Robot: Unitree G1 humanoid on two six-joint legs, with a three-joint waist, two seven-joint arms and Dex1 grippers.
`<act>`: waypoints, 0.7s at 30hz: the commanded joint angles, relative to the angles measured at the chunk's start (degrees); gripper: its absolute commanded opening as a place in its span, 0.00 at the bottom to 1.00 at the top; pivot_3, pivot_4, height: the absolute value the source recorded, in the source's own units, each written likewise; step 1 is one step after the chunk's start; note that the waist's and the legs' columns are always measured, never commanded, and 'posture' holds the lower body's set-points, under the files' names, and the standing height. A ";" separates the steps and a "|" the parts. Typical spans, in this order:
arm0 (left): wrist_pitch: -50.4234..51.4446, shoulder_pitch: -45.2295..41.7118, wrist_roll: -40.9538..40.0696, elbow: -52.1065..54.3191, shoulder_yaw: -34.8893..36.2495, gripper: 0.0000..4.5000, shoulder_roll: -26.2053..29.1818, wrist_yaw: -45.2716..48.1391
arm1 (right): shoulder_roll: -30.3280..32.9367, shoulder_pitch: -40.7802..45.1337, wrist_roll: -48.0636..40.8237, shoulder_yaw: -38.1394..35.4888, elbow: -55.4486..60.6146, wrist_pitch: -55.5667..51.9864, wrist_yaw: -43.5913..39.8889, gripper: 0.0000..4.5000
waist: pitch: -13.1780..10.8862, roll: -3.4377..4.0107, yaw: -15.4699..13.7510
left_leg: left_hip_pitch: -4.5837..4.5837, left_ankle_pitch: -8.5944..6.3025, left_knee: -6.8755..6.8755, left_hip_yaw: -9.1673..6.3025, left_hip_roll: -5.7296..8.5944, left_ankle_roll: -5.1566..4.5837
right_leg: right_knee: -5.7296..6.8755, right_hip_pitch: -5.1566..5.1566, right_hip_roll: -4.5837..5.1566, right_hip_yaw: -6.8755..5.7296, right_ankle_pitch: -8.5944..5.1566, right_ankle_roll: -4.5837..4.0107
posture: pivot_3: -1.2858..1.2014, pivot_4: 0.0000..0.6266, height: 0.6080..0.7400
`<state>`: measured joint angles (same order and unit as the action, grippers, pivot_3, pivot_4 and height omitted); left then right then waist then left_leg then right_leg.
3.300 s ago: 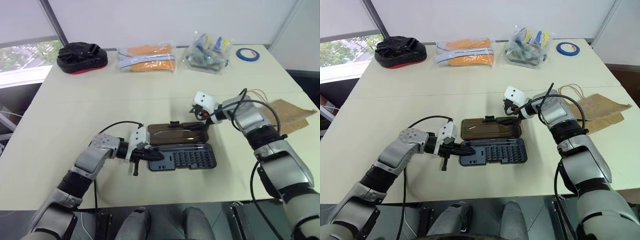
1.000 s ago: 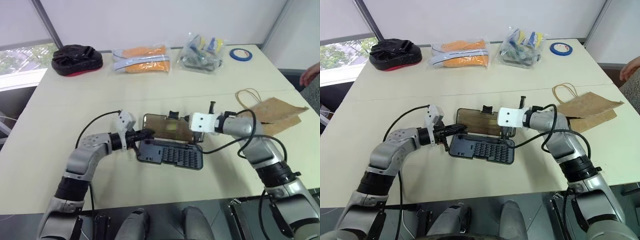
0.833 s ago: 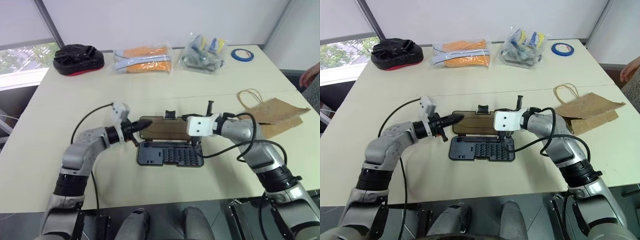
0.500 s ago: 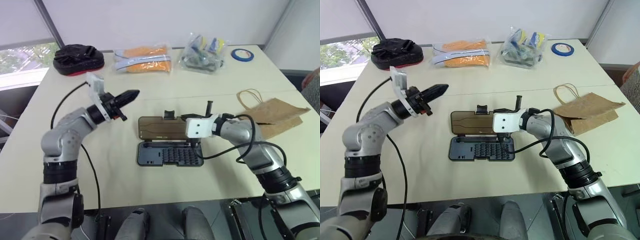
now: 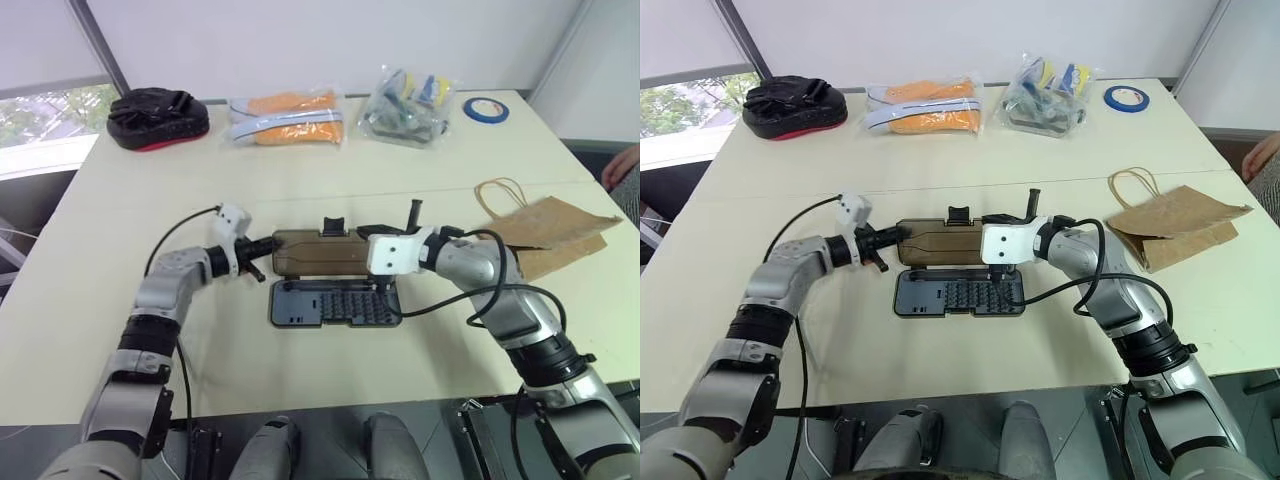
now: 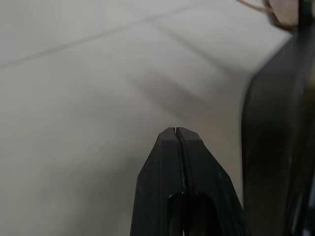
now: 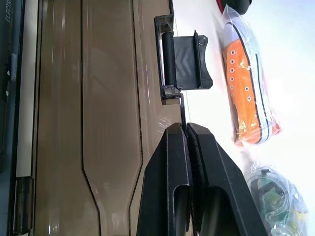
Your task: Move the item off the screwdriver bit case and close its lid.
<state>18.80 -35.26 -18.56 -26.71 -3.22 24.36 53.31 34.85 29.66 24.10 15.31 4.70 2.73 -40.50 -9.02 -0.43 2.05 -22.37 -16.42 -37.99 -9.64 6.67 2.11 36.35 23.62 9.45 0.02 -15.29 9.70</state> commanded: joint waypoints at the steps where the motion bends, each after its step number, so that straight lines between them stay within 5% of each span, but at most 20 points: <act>1: -2.06 -1.71 0.89 1.06 -0.44 0.00 -0.10 2.54 | -0.32 -0.20 -0.14 -0.87 3.50 -0.26 0.87 0.01 | 0.00 0.00 0.01 | 0.00 0.00 0.00 0.00 0.00 0.00 | 0.00 0.00 0.00 0.00 0.00 0.00 | 0.52 0.24 1.00; 4: -2.07 -1.94 1.26 0.59 -0.20 0.00 -0.44 2.96 | -0.30 -0.64 -0.36 -0.75 3.69 -1.42 0.25 0.01 | 0.00 0.00 0.01 | 0.00 0.00 0.00 0.00 0.00 0.00 | 0.00 0.00 0.00 0.00 0.00 0.00 | 0.52 0.24 1.00; 7: -2.38 -1.87 1.69 0.30 -0.23 0.00 -0.65 3.37 | -0.31 -0.87 -0.96 -0.89 4.59 -2.80 -0.51 0.21 | 0.00 0.00 -0.08 | 0.00 0.00 -0.01 -0.01 0.00 0.00 | 0.00 -0.01 0.00 0.00 0.00 0.00 | 0.52 0.24 1.00; 14: -2.63 -1.56 1.69 1.74 0.07 0.00 -1.06 4.23 | 1.78 -1.66 -10.44 -5.99 12.01 -18.12 -10.11 0.99 | 0.00 0.00 -0.20 | -0.01 0.00 -0.01 -0.01 0.00 0.00 | 0.00 -0.01 0.00 0.00 0.00 0.00 | 0.52 0.24 1.00; 21: -2.27 -3.23 0.55 3.20 0.75 0.00 -0.28 6.70 | 10.93 -2.27 -33.69 -16.54 27.87 -42.00 -25.11 0.99 | -0.03 -0.02 -1.32 | -0.04 -0.01 -0.02 -0.02 -0.08 -0.03 | -0.07 -0.04 0.00 -0.02 0.00 0.00 | 0.52 0.24 1.00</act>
<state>16.94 -36.63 -16.88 -26.26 -3.56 23.34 58.63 44.50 25.85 -4.00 3.08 28.39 -33.82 -63.54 -9.04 -0.45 0.72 -22.43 -16.44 -38.04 -9.67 6.57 2.08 36.27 23.57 9.46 -0.01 -15.28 9.70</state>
